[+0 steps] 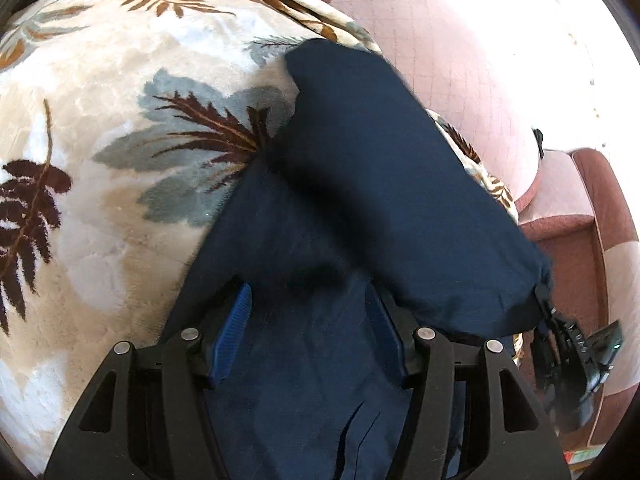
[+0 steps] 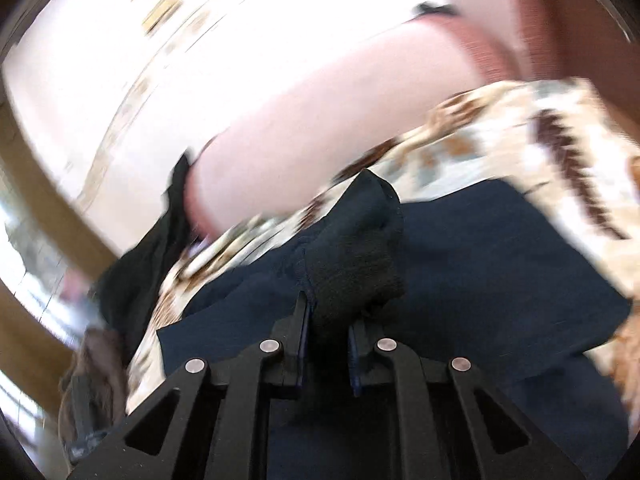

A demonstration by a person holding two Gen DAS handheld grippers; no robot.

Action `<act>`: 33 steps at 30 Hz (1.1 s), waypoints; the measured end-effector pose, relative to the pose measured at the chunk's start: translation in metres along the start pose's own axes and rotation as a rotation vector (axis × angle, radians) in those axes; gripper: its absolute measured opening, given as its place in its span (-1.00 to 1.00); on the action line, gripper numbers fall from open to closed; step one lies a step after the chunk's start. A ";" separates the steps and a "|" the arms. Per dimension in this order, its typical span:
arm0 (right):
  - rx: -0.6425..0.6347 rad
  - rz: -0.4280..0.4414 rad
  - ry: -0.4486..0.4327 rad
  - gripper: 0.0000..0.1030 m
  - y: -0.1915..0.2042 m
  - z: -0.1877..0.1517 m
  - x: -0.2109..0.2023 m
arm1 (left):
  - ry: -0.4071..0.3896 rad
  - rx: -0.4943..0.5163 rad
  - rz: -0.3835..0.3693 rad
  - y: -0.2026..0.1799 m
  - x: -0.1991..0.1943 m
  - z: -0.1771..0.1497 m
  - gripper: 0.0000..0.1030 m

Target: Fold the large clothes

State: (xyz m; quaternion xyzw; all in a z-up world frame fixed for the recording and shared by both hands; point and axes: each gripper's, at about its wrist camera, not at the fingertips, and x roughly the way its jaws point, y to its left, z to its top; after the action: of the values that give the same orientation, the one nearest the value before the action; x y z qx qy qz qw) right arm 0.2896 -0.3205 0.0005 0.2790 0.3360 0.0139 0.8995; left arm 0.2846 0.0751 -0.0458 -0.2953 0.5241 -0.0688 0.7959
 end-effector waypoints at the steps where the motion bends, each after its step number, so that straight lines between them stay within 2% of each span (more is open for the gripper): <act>1: 0.028 -0.026 0.008 -0.71 -0.012 0.002 0.000 | -0.002 -0.001 0.002 0.000 0.000 0.000 0.12; 4: 0.135 -0.081 0.060 -0.71 -0.056 0.001 0.006 | -0.002 -0.011 -0.002 -0.001 0.000 0.002 0.12; 7: 0.177 -0.067 0.093 -0.69 -0.074 -0.006 0.010 | 0.000 -0.039 -0.032 -0.002 -0.001 0.010 0.12; 12: 0.173 -0.054 0.107 -0.56 -0.071 -0.006 0.008 | -0.004 -0.055 -0.063 -0.025 0.010 0.031 0.13; 14: 0.176 -0.050 0.113 -0.52 -0.069 -0.004 0.009 | -0.005 -0.103 -0.081 -0.025 0.017 0.039 0.13; 17: 0.185 -0.049 0.121 -0.37 -0.071 -0.007 0.010 | -0.040 -0.223 -0.101 -0.016 0.026 0.049 0.13; 18: 0.181 -0.050 0.128 -0.37 -0.071 -0.007 0.012 | -0.059 -0.244 -0.087 -0.015 0.029 0.054 0.13; 19: 0.158 -0.045 0.147 -0.45 -0.069 -0.007 0.016 | -0.066 -0.241 -0.059 -0.016 0.033 0.057 0.10; 20: 0.136 -0.027 0.163 -0.64 -0.065 -0.006 0.017 | -0.062 -0.225 -0.023 -0.018 0.037 0.061 -0.24; 21: 0.119 0.000 0.166 -0.72 -0.060 -0.004 0.015 | -0.054 -0.199 -0.005 -0.022 0.039 0.065 -0.49; 22: 0.115 0.055 0.131 -0.73 -0.055 0.000 0.005 | -0.048 -0.170 0.014 -0.025 0.038 0.069 -0.74; 24: 0.119 0.146 0.052 -0.73 -0.049 0.009 -0.013 | -0.081 -0.109 0.090 -0.029 0.025 0.072 -0.79; 25: 0.120 0.153 0.026 -0.73 -0.049 0.011 -0.018 | -0.095 -0.088 0.129 -0.029 0.021 0.073 -0.81; 26: 0.123 0.131 0.014 -0.73 -0.052 0.012 -0.018 | -0.110 -0.060 0.204 -0.028 0.018 0.074 -0.81; 27: 0.125 0.089 0.036 -0.73 -0.057 0.011 -0.011 | -0.113 -0.025 0.297 -0.026 0.018 0.075 -0.81; 28: 0.132 0.038 0.080 -0.70 -0.063 0.008 -0.001 | -0.093 -0.003 0.348 -0.023 0.022 0.075 -0.81; 29: 0.147 -0.051 0.182 -0.67 -0.074 0.001 0.018 | -0.061 0.011 0.385 -0.018 0.026 0.075 -0.81; 30: 0.167 -0.111 0.289 -0.64 -0.084 -0.009 0.033 | -0.024 0.012 0.394 -0.011 0.030 0.072 -0.81; 31: 0.178 -0.096 0.316 -0.68 -0.088 -0.014 0.034 | -0.002 0.010 0.367 -0.005 0.028 0.069 -0.81; 32: 0.174 -0.083 0.288 -0.69 -0.086 -0.014 0.026 | -0.006 0.013 0.347 -0.004 0.023 0.066 -0.81; 33: 0.168 -0.083 0.253 -0.60 -0.083 -0.013 0.015 | -0.028 0.036 0.332 -0.007 0.014 0.062 -0.81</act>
State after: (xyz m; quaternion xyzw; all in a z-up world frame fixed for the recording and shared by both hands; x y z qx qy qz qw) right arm 0.2803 -0.3809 -0.0589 0.3351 0.4580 -0.0164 0.8232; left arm 0.3463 0.0883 -0.0365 -0.1915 0.5530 0.0583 0.8088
